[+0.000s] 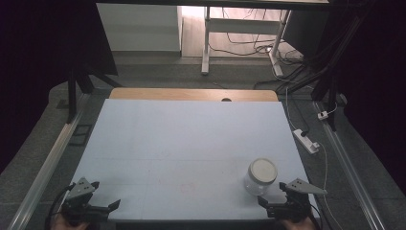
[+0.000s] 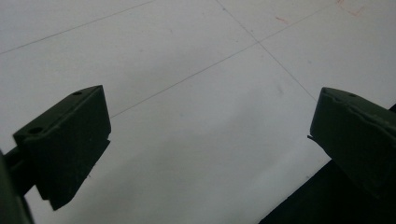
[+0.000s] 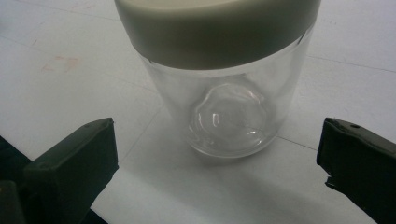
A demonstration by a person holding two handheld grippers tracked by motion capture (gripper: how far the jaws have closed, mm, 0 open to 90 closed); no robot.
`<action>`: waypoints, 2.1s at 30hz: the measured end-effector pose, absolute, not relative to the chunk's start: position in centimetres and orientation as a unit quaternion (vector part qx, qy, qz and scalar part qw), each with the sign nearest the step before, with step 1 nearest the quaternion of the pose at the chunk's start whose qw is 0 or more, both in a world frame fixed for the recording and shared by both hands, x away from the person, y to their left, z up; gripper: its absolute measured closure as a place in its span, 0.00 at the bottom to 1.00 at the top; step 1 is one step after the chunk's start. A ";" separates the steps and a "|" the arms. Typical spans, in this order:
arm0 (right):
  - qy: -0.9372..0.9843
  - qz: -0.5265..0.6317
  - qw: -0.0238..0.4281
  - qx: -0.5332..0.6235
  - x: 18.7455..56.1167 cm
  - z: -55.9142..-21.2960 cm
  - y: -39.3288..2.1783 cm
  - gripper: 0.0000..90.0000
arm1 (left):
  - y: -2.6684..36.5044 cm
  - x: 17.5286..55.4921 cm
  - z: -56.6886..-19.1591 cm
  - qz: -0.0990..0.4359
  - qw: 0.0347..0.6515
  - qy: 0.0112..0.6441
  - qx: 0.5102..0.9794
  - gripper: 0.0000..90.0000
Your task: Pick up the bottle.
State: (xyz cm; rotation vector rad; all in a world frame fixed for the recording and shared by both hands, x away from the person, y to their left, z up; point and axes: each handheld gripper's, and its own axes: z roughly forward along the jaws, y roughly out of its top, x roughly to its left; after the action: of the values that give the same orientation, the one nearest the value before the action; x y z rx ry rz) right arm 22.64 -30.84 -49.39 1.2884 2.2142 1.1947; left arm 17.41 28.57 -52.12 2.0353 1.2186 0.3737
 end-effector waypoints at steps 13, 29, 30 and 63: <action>0.778 0.419 0.152 0.443 22.6 -49.3 -30.8 0.00 | 28.7 17.5 -52.2 0.136 0.366 0.477 0.788 0.00; 0.780 0.424 0.159 0.431 22.8 -49.0 -30.7 0.00 | 28.8 17.6 -52.2 0.131 0.364 0.480 0.787 0.00; 0.778 0.429 0.162 0.430 22.8 -48.8 -30.6 0.00 | 28.8 17.6 -52.2 0.131 0.364 0.480 0.787 0.00; 0.798 0.437 0.155 0.386 27.4 -50.4 -29.2 0.00 | 28.7 17.8 -52.3 0.128 0.361 0.481 0.789 0.00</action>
State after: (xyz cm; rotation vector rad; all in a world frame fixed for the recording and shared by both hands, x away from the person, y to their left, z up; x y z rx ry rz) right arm 27.42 -29.20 -50.35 1.1056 2.2848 1.2523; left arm 17.75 28.70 -52.26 2.0330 1.2397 0.3291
